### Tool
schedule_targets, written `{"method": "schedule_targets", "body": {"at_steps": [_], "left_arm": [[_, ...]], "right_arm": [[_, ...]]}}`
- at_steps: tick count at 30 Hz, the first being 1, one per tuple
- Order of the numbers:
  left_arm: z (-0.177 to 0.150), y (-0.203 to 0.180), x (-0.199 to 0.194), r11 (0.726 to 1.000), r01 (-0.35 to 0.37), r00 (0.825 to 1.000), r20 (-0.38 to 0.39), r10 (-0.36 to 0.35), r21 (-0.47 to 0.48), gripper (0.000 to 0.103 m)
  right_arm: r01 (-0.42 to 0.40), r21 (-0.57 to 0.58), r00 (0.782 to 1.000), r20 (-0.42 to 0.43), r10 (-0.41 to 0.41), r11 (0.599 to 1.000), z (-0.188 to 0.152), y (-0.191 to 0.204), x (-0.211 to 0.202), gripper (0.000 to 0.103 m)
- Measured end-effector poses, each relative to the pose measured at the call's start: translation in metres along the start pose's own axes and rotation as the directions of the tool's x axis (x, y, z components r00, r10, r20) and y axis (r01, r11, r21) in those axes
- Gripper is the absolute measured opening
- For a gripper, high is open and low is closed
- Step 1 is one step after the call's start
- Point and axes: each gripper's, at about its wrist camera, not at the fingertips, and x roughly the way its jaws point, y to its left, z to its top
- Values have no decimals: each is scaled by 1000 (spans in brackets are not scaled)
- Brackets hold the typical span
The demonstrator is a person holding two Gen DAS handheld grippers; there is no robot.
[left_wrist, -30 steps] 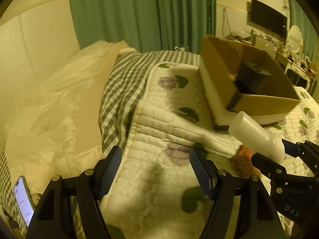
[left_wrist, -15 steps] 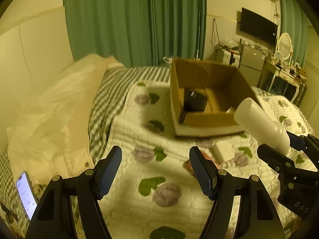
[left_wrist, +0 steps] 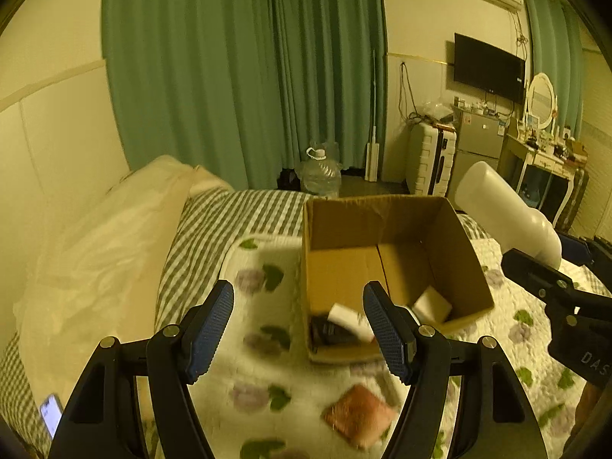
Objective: Organize rigid objects
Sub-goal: 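Grasp the white cylindrical bottle with the right gripper and drop it into the box, then grasp the red rose-patterned card with the left gripper and lift it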
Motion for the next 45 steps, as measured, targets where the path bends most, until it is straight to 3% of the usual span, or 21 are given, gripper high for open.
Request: {"method": "schedule_targets", "body": {"at_steps": [8, 14, 21, 24, 27, 31, 36, 45], "left_arm": [[27, -6, 70, 1000, -3, 999, -34, 3, 25, 73], [27, -19, 115, 998, -16, 997, -74, 20, 65, 73], [33, -22, 118, 998, 0, 998, -62, 4, 71, 73], [32, -21, 113, 997, -4, 998, -63, 9, 81, 73], [32, -19, 100, 997, -9, 998, -56, 13, 73, 73], [36, -13, 69, 998, -8, 1000, -27, 10, 67, 73], [36, -2, 19, 999, 4, 1000, 18, -5, 41, 73], [10, 7, -42, 999, 24, 999, 36, -25, 28, 73]], "right_arm": [[19, -3, 998, -53, -19, 1000, 21, -18, 80, 61], [42, 8, 991, -124, -41, 999, 21, -34, 149, 61], [55, 32, 992, -119, -50, 998, 13, -48, 176, 63], [2, 73, 994, -113, 7, 997, 14, -51, 171, 80], [52, 55, 994, -97, -47, 997, 16, -46, 155, 83], [64, 54, 996, -71, -60, 996, 22, -45, 122, 83], [97, 50, 995, -32, -96, 994, 28, -44, 61, 89], [120, 8, 993, -6, -120, 993, 13, -33, -25, 94]]}}
